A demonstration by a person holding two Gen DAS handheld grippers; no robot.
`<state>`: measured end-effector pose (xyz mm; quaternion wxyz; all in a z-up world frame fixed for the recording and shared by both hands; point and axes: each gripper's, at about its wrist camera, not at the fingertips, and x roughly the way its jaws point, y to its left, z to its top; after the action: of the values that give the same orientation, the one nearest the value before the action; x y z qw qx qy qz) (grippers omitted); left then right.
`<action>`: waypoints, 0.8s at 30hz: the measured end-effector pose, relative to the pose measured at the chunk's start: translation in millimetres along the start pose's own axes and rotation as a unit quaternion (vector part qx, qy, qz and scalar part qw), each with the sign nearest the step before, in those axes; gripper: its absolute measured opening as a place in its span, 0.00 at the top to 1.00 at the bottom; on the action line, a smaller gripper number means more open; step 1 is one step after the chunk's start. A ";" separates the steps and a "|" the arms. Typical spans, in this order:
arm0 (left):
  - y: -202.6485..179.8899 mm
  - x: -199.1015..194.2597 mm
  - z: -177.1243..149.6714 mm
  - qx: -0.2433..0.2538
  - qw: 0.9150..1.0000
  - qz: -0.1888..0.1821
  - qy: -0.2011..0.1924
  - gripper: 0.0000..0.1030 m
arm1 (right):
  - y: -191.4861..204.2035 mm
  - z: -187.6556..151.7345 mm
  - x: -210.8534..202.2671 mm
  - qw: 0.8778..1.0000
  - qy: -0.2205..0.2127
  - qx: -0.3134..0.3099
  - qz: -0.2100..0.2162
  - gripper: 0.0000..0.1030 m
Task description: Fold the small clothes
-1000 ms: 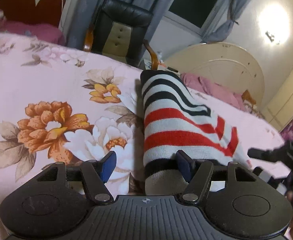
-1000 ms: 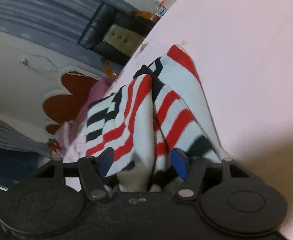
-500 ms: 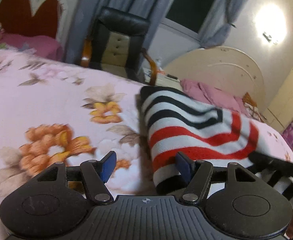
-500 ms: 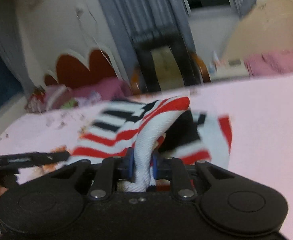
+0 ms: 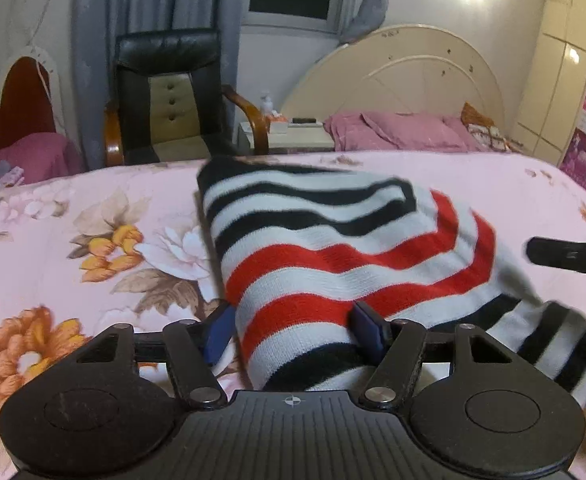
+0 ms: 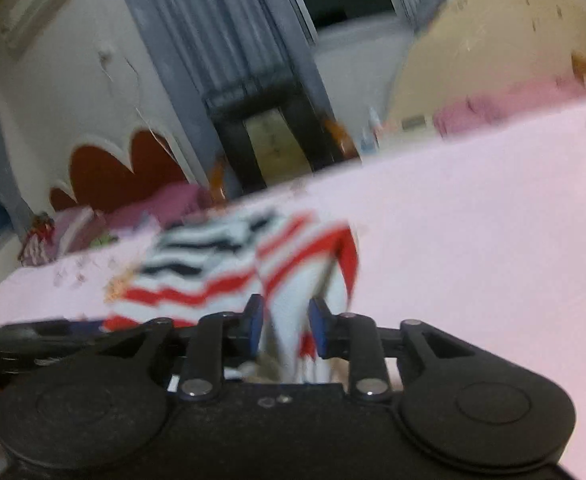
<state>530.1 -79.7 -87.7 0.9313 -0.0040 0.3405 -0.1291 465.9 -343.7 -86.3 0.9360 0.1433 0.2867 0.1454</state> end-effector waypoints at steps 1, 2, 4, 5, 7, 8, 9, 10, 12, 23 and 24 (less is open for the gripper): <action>-0.4 -10.3 -0.9 0.000 1.000 -0.003 -0.008 0.39 | 6.4 2.3 -9.9 1.000 -0.007 -0.009 0.007 0.77; -1.0 -22.3 -3.3 -0.004 1.000 -0.006 -0.016 0.42 | 15.3 2.7 -20.3 0.999 -0.013 -0.029 0.008 0.78; -4.3 -47.3 -12.8 -0.009 0.999 -0.014 -0.030 0.42 | 30.8 0.3 -34.1 0.997 -0.015 -0.076 0.012 0.80; -6.2 -52.3 -18.3 -0.007 0.999 -0.011 -0.030 0.42 | 39.2 -3.0 -39.2 0.995 -0.011 -0.100 0.016 0.82; -10.3 -53.5 -30.7 -0.002 1.000 -0.004 -0.015 0.42 | 51.4 -11.1 -38.4 0.990 0.008 -0.142 0.010 0.84; -10.1 -53.7 -35.3 -0.008 1.000 -0.005 -0.013 0.42 | 52.7 -12.6 -34.6 0.987 0.012 -0.158 0.004 0.87; -8.5 -54.3 -38.8 -0.017 1.000 -0.008 -0.010 0.42 | 54.2 -17.0 -29.3 0.986 0.022 -0.167 -0.003 0.90; -7.4 -56.3 -40.3 -0.021 1.000 -0.007 -0.010 0.42 | 53.7 -21.2 -25.0 0.984 0.037 -0.171 -0.017 0.90; -5.7 -57.4 -42.4 -0.021 1.000 -0.006 -0.010 0.42 | 54.0 -27.7 -21.5 0.981 0.053 -0.181 -0.042 0.91; 1.8 -48.5 -57.5 -0.025 1.000 -0.001 0.017 0.18 | 42.7 -61.4 -16.0 0.980 0.087 -0.163 -0.080 0.91; 1.0 -60.1 -55.1 -0.014 1.000 0.003 0.000 0.18 | 45.2 -56.9 -20.7 0.980 0.085 -0.159 -0.082 0.90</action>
<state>451.2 -59.7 -92.1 0.9316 -0.0162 0.3423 -0.1212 407.9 -299.1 -105.4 0.9279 -0.0446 0.3490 0.1233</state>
